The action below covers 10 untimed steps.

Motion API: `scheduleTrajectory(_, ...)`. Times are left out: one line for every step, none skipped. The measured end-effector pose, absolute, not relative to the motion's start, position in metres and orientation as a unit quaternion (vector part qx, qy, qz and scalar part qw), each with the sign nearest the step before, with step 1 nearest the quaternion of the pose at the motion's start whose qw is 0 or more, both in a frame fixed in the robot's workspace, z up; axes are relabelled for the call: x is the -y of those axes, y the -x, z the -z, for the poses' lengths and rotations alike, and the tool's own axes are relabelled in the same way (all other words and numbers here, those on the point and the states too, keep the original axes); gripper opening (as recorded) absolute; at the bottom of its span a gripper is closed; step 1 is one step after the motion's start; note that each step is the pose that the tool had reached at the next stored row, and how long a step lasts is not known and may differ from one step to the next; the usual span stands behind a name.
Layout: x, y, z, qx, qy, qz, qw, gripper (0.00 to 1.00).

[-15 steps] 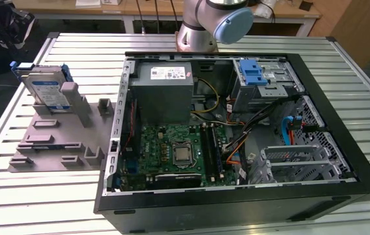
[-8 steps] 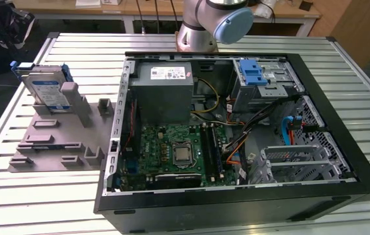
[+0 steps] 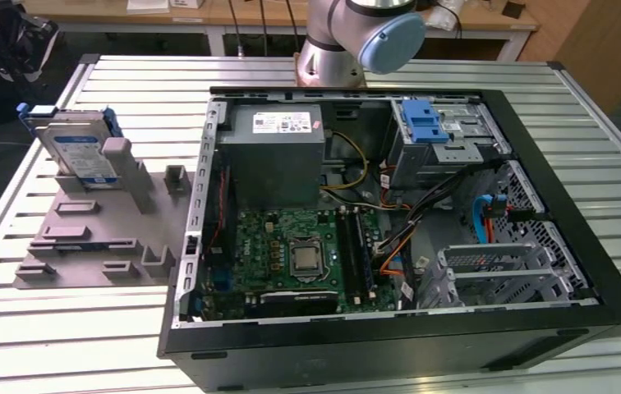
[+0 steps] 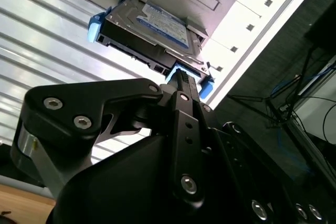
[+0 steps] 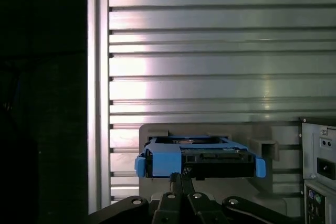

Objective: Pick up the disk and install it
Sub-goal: 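Pick up the disk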

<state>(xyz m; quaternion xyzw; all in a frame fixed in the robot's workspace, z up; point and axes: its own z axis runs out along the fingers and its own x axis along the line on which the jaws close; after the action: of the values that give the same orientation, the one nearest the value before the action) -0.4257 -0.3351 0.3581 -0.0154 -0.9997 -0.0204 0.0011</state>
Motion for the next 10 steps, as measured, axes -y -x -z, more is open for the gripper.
scheduleTrajectory(0.3351,0.4257,-0.3581,1.000,0.014,0.020,0.001,0.11)
scheduleTrajectory(0.3351,0.4257,-0.3581,1.000,0.012,0.020,0.001,0.11)
scheduleTrajectory(0.3351,0.4257,-0.3581,1.000,0.011,0.020,0.001,0.11)
scheduleTrajectory(0.3351,0.4257,-0.3581,1.000,0.009,0.020,0.001,0.11)
scheduleTrajectory(0.3351,0.4257,-0.3581,1.000,0.008,0.020,0.001,0.11)
scheduleTrajectory(0.3351,0.4257,-0.3581,1.000,0.006,0.020,0.001,0.11)
scheduleTrajectory(0.3351,0.4257,-0.3581,1.000,0.005,0.020,0.001,0.11)
scheduleTrajectory(0.3351,0.4257,-0.3580,1.000,0.003,0.020,0.001,0.11)
scheduleTrajectory(0.3351,0.4257,-0.3581,1.000,0.002,0.020,0.001,0.11)
scheduleTrajectory(0.3351,0.4256,-0.3581,1.000,0.000,0.020,0.001,0.11)
